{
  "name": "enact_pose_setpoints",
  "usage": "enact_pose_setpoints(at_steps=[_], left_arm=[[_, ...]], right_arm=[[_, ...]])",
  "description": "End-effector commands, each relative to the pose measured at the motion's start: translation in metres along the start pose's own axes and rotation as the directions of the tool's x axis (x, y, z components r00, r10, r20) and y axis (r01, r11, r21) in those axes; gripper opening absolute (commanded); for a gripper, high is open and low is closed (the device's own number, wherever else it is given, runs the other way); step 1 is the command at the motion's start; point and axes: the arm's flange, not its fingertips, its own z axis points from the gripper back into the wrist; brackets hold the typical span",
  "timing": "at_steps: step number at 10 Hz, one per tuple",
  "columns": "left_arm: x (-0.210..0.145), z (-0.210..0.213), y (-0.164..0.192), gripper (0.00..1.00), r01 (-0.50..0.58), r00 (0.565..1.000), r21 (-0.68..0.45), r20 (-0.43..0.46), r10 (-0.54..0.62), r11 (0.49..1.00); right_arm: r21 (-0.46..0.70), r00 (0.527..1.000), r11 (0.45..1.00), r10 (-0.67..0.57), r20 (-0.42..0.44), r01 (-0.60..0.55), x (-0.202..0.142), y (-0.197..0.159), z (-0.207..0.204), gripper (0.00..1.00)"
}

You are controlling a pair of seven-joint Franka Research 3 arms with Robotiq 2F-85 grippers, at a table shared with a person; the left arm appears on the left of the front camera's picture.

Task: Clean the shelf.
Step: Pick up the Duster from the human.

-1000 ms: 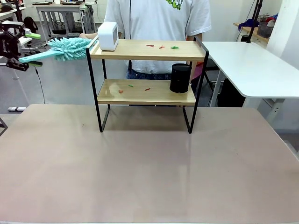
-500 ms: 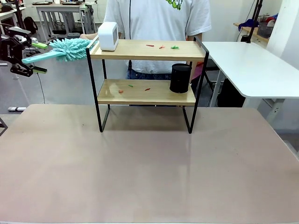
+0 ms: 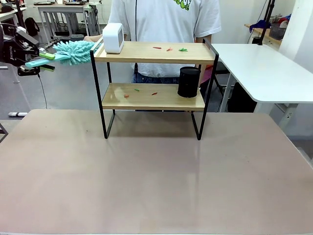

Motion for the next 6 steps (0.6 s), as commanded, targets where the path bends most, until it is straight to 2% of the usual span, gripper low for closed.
enact_pose_setpoints(at_steps=[1, 6], left_arm=[[-0.006, -0.0043, -0.0003, 0.0, 0.022, 1.0, -0.014, 0.003, -0.022, 1.0], [-0.0147, -0.0027, 0.0022, 0.0, 0.05, 0.999, -0.034, -0.004, -0.05, 0.998]], right_arm=[[0.021, 1.0, 0.999, 0.028, 0.01, -0.028, 0.0008, 0.0009, -0.0025, 1.0], [0.021, 1.0, 0.999, 0.028, 0.01, -0.028, 0.0008, 0.0009, -0.0025, 1.0]])
